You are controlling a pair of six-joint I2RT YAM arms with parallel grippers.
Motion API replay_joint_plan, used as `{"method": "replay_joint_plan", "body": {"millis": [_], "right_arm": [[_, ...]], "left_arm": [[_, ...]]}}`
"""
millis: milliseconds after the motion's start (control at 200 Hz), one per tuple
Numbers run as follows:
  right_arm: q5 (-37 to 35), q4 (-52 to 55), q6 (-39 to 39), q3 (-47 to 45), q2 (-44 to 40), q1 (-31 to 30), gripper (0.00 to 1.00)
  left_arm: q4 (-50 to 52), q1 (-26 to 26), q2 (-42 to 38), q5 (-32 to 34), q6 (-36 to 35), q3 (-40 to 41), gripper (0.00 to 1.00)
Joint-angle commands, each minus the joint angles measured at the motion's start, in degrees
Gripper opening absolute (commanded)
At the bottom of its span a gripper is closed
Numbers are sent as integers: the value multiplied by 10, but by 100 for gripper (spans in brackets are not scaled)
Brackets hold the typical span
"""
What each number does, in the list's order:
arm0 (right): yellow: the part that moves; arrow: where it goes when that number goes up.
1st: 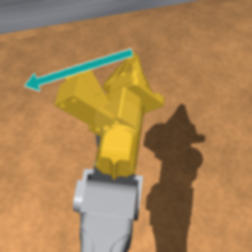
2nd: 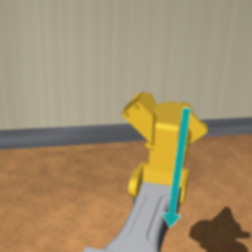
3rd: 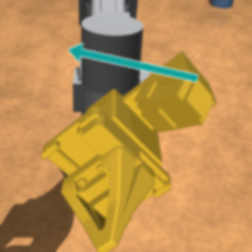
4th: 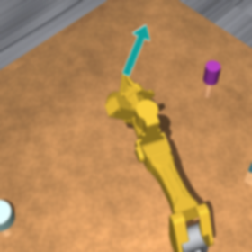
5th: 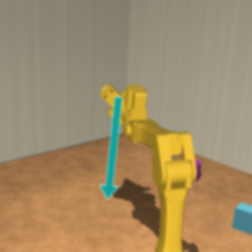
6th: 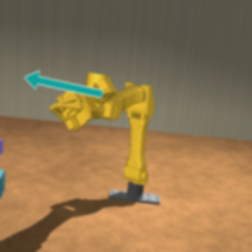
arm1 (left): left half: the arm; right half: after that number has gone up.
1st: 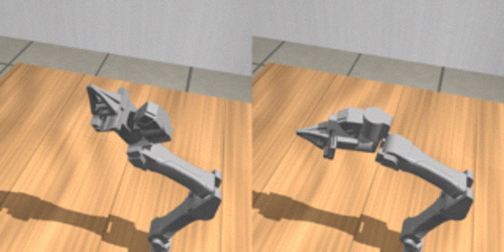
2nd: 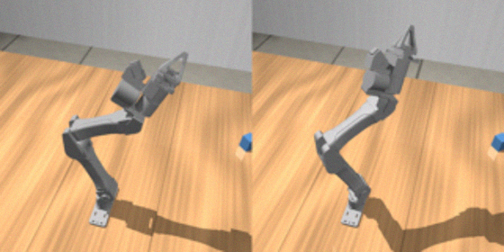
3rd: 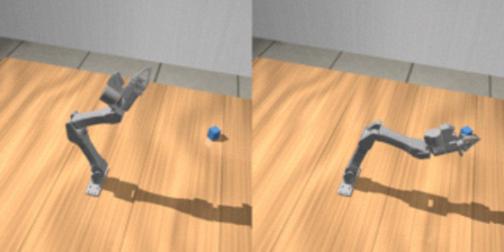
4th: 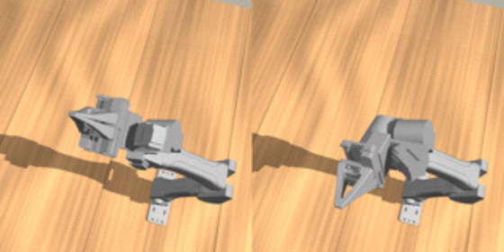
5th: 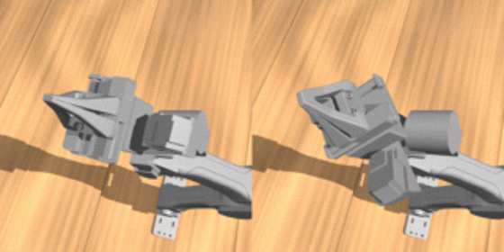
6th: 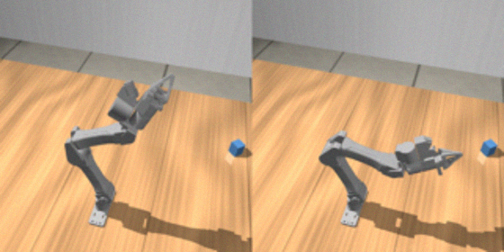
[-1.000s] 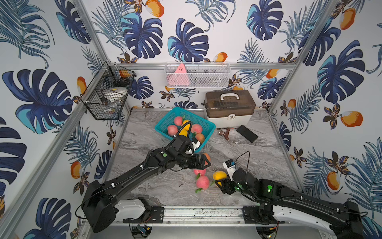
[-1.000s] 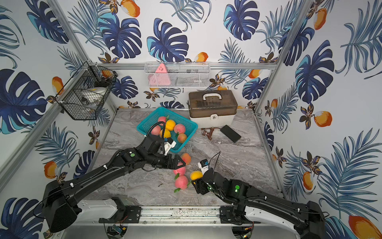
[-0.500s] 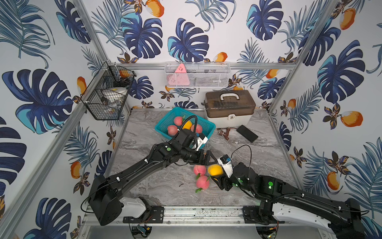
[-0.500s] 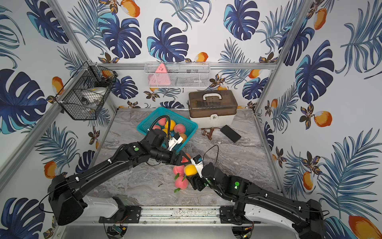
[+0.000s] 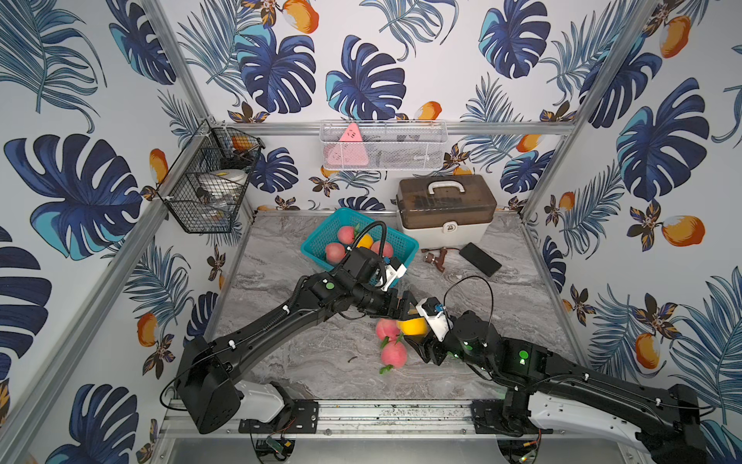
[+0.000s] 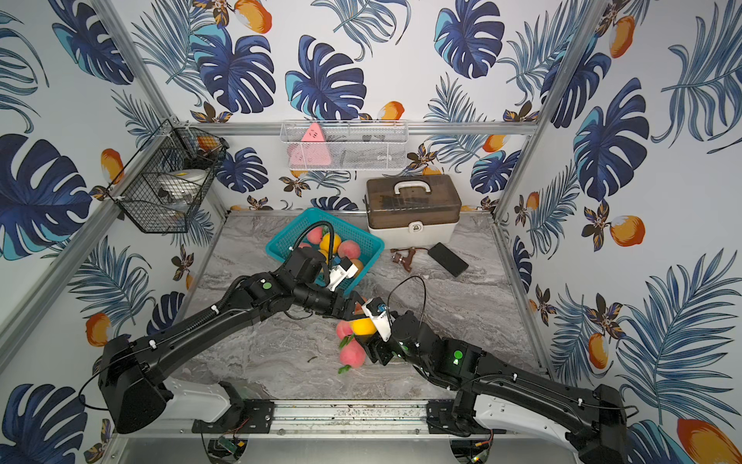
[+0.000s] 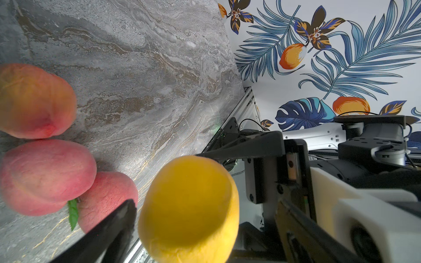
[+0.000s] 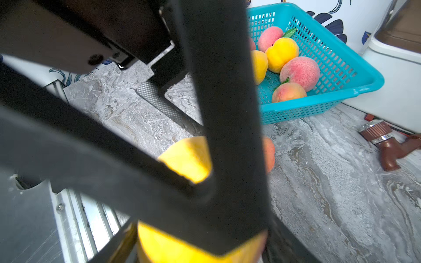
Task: Put the peaches into the basket
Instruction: Place the peach in the basket.
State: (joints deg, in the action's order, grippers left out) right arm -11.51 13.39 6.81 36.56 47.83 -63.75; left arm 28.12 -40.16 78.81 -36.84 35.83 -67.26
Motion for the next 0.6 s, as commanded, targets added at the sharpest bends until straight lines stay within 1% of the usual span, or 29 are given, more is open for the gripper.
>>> {"method": "replay_joint_plan", "body": {"millis": [0, 245, 596], "right_arm": [[-9, -36, -7, -5, -9, 0, 73], [-19, -41, -14, -5, -11, 0, 73], [-26, -51, -18, 4, -2, 0, 73]], "left_arm": [[6, 0, 0, -8, -13, 1, 99], [26, 0, 4, -8, -24, 1, 98], [9, 0, 12, -21, -11, 8, 96]]}}
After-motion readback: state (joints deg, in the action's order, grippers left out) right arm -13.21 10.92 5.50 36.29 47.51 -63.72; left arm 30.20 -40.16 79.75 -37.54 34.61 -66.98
